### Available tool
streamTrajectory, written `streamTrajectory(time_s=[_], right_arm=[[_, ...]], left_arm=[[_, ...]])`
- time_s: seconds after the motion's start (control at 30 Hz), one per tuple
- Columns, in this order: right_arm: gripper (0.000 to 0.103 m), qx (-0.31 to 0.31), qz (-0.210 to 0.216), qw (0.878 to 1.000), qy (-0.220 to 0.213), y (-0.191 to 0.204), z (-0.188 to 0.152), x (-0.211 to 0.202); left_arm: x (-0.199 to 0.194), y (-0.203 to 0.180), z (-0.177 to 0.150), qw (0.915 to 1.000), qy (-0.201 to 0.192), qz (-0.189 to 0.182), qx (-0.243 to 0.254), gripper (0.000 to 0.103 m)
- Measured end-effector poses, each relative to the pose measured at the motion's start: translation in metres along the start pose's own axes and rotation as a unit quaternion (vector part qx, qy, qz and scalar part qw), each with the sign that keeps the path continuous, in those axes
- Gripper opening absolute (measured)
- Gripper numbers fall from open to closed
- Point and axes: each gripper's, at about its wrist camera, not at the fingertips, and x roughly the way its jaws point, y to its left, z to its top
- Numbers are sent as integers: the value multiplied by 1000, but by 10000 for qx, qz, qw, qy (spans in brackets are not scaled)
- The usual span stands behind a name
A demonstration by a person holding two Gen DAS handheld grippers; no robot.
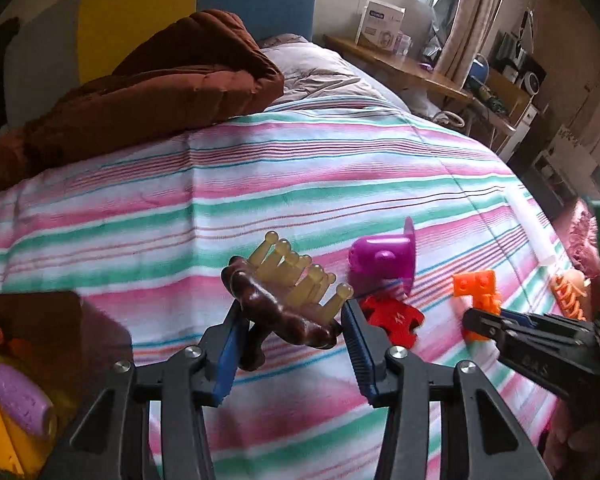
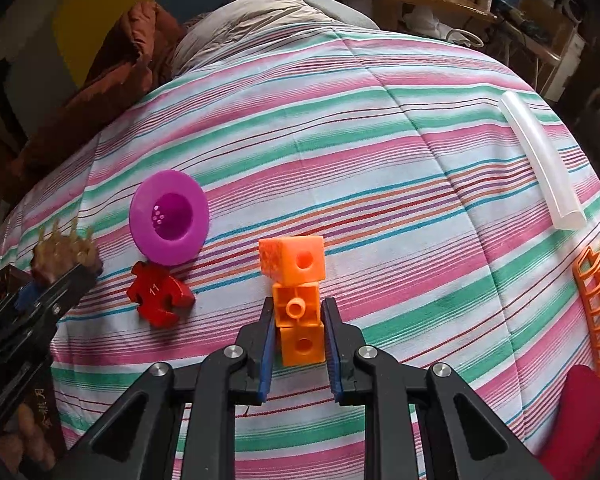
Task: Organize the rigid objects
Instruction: 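Grasp the brown comb-shaped piece with the left tool while right holds the orange blocks, then carry the brown comb piece into the gold tray and open the left tool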
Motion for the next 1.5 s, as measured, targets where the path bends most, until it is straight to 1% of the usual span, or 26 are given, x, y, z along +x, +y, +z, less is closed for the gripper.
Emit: streamTrajectory(time_s=[0.1, 0.33, 0.53, 0.6, 0.67, 0.8, 0.87, 0.97, 1.1, 1.2, 1.33, 1.5], right_arm=[[22, 13, -13, 10000, -8, -2, 0, 0], [22, -73, -135, 9999, -41, 2, -1, 0], [22, -111, -230, 9997, -55, 3, -1, 0], [22, -112, -250, 9996, -64, 4, 0, 0], [22, -132, -295, 9994, -82, 4, -3, -2], [22, -176, -373, 9991, -99, 8, -6, -5], [21, -206, -400, 9989, -95, 7, -7, -5], [21, -243, -435, 9987, -99, 7, -9, -7], [21, -218, -444, 9987, -111, 4, -11, -10], [21, -226, -447, 9986, -175, 5, -13, -13], [21, -215, -412, 9986, -271, 6, -15, -20], [21, -235, -426, 9983, -312, 6, -15, -20]], left_arm=[[-11, 4, -8, 9998, -51, -141, -156, 48], [-39, 2, -26, 9984, -149, -502, -206, 48], [-71, 10, -50, 9940, -188, -933, -531, 48], [-84, 14, -60, 9926, -237, -1020, -619, 48], [-101, 19, -71, 9917, -343, -1087, -600, 48], [-133, 34, -91, 9920, -572, -1008, -505, 48], [-147, 47, -101, 9922, -669, -898, -541, 48], [-161, 69, -118, 9923, -736, -746, -657, 48], [-169, 97, -137, 9932, -732, -505, -748, 48], [-169, 117, -148, 9948, -621, -213, -781, 48], [-159, 142, -157, 9949, -402, 48, -926, 48], [-147, 152, -162, 9959, -221, 335, -814, 48]])
